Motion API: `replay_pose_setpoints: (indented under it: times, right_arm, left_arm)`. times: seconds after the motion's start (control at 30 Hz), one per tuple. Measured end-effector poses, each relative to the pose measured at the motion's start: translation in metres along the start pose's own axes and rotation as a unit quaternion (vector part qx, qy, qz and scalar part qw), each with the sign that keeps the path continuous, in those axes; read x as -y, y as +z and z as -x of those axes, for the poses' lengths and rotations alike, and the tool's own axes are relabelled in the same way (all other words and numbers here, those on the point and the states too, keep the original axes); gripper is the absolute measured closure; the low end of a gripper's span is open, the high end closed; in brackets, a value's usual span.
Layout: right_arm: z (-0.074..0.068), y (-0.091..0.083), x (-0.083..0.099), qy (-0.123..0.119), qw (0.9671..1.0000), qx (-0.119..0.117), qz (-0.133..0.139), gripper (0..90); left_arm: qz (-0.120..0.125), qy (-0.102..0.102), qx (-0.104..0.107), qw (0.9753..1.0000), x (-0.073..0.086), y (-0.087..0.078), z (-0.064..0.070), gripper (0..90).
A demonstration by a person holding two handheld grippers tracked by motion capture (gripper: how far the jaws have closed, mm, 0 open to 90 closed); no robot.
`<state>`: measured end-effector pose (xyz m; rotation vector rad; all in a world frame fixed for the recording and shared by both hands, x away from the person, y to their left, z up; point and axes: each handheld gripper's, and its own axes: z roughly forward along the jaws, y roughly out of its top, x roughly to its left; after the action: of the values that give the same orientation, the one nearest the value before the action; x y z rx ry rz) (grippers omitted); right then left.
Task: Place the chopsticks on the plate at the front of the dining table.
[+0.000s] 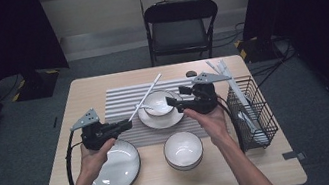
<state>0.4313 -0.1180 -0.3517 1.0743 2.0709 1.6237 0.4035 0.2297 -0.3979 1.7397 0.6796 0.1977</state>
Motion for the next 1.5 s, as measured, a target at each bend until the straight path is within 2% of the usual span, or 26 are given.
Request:
replay_pose_setpoints:
  times: [0.13,0.2,0.3,0.6,0.67,1.03,1.3,1.43,1.5]
  right_arm:
    - [0.003,-0.003,0.003,0.000,1.0000,0.004,-0.003,32.7]
    - [0.005,-0.006,0.006,0.003,0.9999,0.007,-0.013,32.8]
    - [0.006,-0.010,0.008,0.002,0.9999,0.008,-0.011,33.0]
    - [0.017,-0.027,0.019,0.009,0.9992,0.032,-0.023,32.7]
    - [0.020,-0.031,0.022,0.011,0.9990,0.038,-0.018,32.4]
    - [0.028,-0.045,0.032,0.009,0.9982,0.049,-0.034,31.2]
    - [0.028,-0.045,0.044,0.007,0.9971,0.055,-0.051,29.4]
    - [0.028,-0.045,0.044,0.010,0.9971,0.057,-0.049,28.7]
    - [0.028,-0.045,0.045,0.009,0.9971,0.056,-0.050,27.8]
  left_arm:
    - [0.000,-0.003,-0.001,1.0000,0.000,0.000,0.000,85.9]
    - [-0.002,-0.002,0.000,1.0000,0.000,-0.001,-0.001,85.9]
    - [0.000,-0.004,-0.003,1.0000,0.001,-0.001,-0.003,85.9]
    - [-0.003,-0.011,-0.009,0.9999,0.002,-0.001,-0.006,85.8]
    - [-0.002,-0.014,-0.014,0.9998,0.002,-0.003,-0.009,85.8]
    - [-0.012,-0.019,-0.031,0.9993,0.004,-0.005,-0.017,85.8]
    - [-0.012,-0.030,-0.049,0.9983,0.005,-0.006,-0.032,85.8]
    - [-0.012,-0.040,-0.065,0.9970,0.006,-0.007,-0.041,85.8]
    - [-0.020,-0.041,-0.075,0.9961,0.003,-0.007,-0.047,85.8]
